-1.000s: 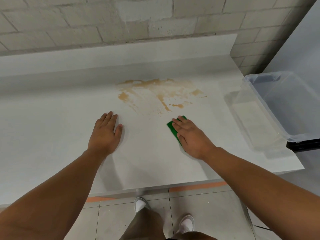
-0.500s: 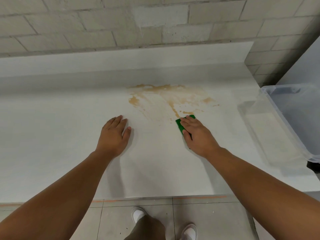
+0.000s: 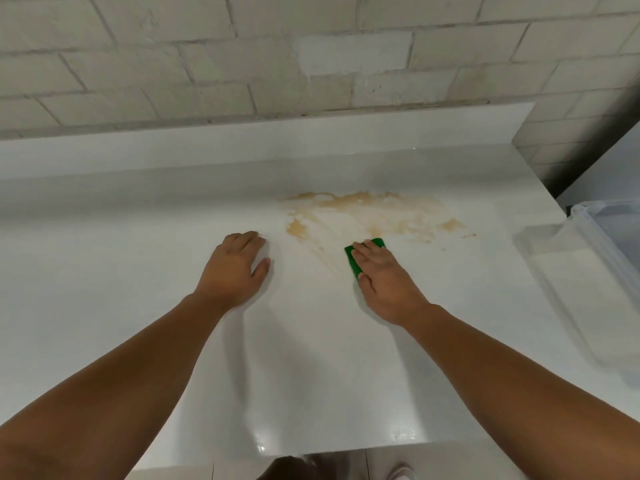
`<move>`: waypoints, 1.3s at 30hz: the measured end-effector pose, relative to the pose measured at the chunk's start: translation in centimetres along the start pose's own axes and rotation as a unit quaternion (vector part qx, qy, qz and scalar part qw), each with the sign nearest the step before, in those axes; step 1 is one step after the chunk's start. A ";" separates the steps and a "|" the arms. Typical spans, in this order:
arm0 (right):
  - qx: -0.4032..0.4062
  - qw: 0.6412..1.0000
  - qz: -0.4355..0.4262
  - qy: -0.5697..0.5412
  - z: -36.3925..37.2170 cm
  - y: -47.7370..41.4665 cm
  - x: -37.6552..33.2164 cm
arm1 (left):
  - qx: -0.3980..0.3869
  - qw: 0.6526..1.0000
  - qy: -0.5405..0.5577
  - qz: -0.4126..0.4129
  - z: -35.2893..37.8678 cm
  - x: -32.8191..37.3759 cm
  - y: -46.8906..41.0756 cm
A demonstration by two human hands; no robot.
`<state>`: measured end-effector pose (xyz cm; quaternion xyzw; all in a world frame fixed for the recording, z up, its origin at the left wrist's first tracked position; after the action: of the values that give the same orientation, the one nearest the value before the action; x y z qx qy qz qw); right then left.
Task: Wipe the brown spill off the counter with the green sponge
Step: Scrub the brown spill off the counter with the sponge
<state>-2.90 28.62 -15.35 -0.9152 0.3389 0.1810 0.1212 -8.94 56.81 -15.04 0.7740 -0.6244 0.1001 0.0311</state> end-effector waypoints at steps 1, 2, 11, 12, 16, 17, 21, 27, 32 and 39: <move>-0.010 1.000 -0.008 0.010 -0.2 0.1 0.3 | -0.009 1.000 -0.004 -0.001 0.2 -0.7 -0.3; -0.014 1.000 -0.008 0.027 -0.3 0.0 0.6 | -0.021 1.000 -0.005 0.000 0.5 -1.4 -0.5; -0.002 0.998 0.026 0.051 2.6 -2.4 -3.4 | -0.013 0.999 0.037 0.015 0.9 -2.7 -0.3; -0.013 0.999 0.007 0.050 2.8 -2.0 -4.0 | -0.014 0.999 0.041 0.016 0.9 -2.8 -0.2; -0.037 0.997 0.018 0.071 2.1 -0.6 -2.5 | -0.015 0.999 0.043 0.025 0.9 -2.7 0.0; -0.042 0.994 0.048 0.086 1.8 -0.6 -1.6 | -0.015 0.999 0.038 0.026 0.9 -2.7 0.0; -0.042 0.983 0.133 0.120 1.6 -3.0 -1.2 | -0.011 0.999 0.031 0.021 0.8 -2.5 0.0; -0.041 0.997 0.008 0.065 3.5 -3.5 -5.0 | -0.013 0.999 0.027 0.020 1.0 -2.6 0.2; -0.034 0.996 0.010 0.077 2.2 -2.1 -2.4 | -0.007 0.999 0.019 0.025 1.0 -2.8 -0.3; -0.030 0.989 0.100 0.102 1.9 -7.2 -1.7 | 0.035 0.998 0.039 0.019 -0.4 -2.9 -2.5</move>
<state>0.19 35.60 -15.67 -0.8935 0.4341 0.1076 0.0399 -7.13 60.21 -15.05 0.7584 -0.6332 0.1524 0.0261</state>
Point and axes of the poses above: each hand's wrist, its own y-axis away from the middle knuckle, its own z-axis out of the palm, x = y × z, the point moved 6 cm from there along -y, towards the middle knuckle, and after that the axes turned 8 degrees about -z, right-handed, at the moved point
